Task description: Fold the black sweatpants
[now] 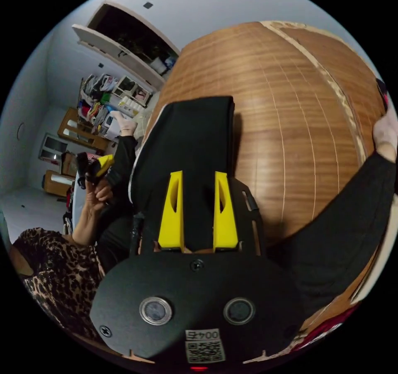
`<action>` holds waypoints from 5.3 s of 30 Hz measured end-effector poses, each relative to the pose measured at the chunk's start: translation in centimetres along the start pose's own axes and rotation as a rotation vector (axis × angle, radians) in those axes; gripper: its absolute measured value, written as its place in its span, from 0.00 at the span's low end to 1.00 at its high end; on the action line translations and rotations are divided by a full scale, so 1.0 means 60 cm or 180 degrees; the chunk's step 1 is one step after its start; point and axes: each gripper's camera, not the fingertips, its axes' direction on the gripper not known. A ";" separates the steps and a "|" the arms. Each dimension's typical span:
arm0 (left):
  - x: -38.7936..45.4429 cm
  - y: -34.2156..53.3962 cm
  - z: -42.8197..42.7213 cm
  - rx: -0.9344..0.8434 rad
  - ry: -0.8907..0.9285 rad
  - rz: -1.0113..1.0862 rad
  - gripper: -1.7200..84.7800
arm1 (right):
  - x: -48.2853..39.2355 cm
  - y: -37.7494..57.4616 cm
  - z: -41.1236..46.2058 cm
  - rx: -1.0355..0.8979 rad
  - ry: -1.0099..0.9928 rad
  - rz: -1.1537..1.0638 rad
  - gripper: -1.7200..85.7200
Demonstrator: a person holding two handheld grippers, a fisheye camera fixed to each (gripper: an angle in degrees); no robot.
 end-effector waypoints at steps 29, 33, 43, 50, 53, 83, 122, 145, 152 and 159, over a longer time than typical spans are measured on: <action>0.037 0.060 0.187 -0.0312 -0.1139 -0.0048 0.05 | 0.254 -0.033 0.053 0.0656 -0.0948 0.0328 0.17; 0.086 0.047 0.169 -0.0222 -0.1118 0.0008 0.08 | 0.351 -0.060 0.108 0.0813 -0.1588 0.0722 0.16; 0.098 -0.134 0.261 -0.0064 -0.1564 0.0390 0.15 | 0.458 -0.051 0.232 0.0515 -0.2720 0.1255 0.17; 0.048 -0.123 0.291 -0.0147 -0.1780 0.0304 0.15 | 0.440 -0.065 0.255 0.0388 -0.2829 0.1194 0.17; 0.054 -0.126 0.297 -0.0183 -0.1843 0.0423 0.17 | 0.411 -0.078 0.259 0.0371 -0.2617 0.1090 0.14; -0.068 -0.200 0.252 -0.0231 -0.1885 0.0148 0.12 | -0.039 -0.054 0.269 0.0589 0.0260 -0.1216 0.09; -0.274 -0.060 -0.032 -0.0693 -0.0136 -0.1228 0.28 | 0.193 -0.080 0.283 -0.0138 -0.1412 0.0029 0.24; -0.249 -0.027 0.202 -0.1571 0.0227 -0.1274 0.22 | 0.316 -0.028 0.339 -0.0470 -0.2016 0.0287 0.19; -0.208 0.001 0.275 -0.1545 0.0202 -0.1171 0.17 | 0.321 0.013 0.345 -0.0375 -0.2036 0.0179 0.16; -0.086 0.023 0.313 -0.1095 -0.0305 -0.0780 0.14 | 0.277 0.069 0.296 0.0156 -0.1732 -0.0180 0.12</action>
